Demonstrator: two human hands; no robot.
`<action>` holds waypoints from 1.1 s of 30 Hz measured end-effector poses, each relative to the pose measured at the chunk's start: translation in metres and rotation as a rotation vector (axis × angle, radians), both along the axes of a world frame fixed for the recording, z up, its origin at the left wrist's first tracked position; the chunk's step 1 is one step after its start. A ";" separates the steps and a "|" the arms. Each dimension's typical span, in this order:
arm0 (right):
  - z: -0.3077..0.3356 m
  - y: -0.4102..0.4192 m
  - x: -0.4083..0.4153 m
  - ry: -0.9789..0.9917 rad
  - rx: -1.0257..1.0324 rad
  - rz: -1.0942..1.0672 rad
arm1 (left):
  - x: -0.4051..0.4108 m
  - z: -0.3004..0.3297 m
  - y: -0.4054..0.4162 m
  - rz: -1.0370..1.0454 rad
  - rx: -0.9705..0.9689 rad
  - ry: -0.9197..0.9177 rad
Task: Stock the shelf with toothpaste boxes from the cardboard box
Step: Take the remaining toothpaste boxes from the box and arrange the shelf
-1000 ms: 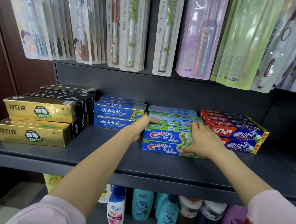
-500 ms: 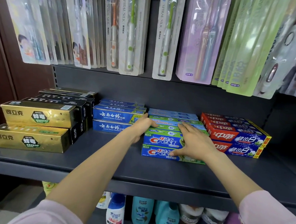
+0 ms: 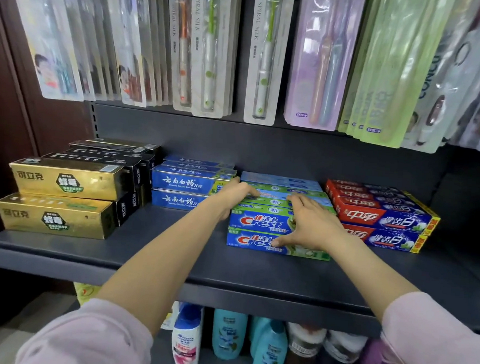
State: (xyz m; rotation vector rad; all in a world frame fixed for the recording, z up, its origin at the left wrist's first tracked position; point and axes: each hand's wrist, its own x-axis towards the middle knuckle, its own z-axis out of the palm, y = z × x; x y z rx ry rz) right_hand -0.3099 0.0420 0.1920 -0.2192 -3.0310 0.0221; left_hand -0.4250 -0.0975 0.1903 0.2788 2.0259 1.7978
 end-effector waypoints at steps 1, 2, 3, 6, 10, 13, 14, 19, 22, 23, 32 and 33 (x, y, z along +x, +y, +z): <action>0.000 0.000 -0.001 -0.008 -0.012 -0.003 | -0.002 0.000 0.000 -0.006 -0.007 -0.005; 0.001 0.001 -0.001 -0.017 -0.021 -0.007 | -0.003 0.000 0.000 -0.012 -0.007 -0.009; 0.001 0.001 -0.002 -0.023 -0.026 -0.010 | -0.005 -0.001 0.000 -0.017 -0.004 -0.008; 0.000 0.001 -0.004 -0.012 -0.017 -0.013 | -0.010 -0.005 0.000 -0.029 0.019 -0.003; -0.002 0.000 -0.004 -0.011 -0.006 -0.018 | -0.011 -0.008 -0.001 -0.046 0.041 -0.008; -0.002 0.000 -0.005 -0.017 0.004 -0.015 | -0.009 -0.007 -0.003 -0.060 0.046 -0.010; -0.002 0.000 -0.005 -0.021 0.007 -0.015 | -0.009 -0.006 -0.003 -0.061 0.046 -0.013; -0.002 -0.001 -0.006 -0.042 0.006 -0.018 | -0.008 -0.004 -0.004 -0.072 0.018 -0.009; -0.002 0.000 -0.007 -0.043 0.006 -0.013 | -0.008 -0.002 -0.003 -0.061 -0.017 0.014; -0.003 0.001 -0.007 -0.042 0.005 -0.011 | -0.008 -0.001 -0.002 -0.050 -0.039 0.024; 0.012 0.011 -0.015 -0.033 -0.351 -0.001 | -0.019 0.021 -0.004 0.009 -0.315 0.479; 0.013 0.011 -0.022 -0.010 -0.351 0.000 | -0.022 0.026 -0.009 0.035 -0.312 0.561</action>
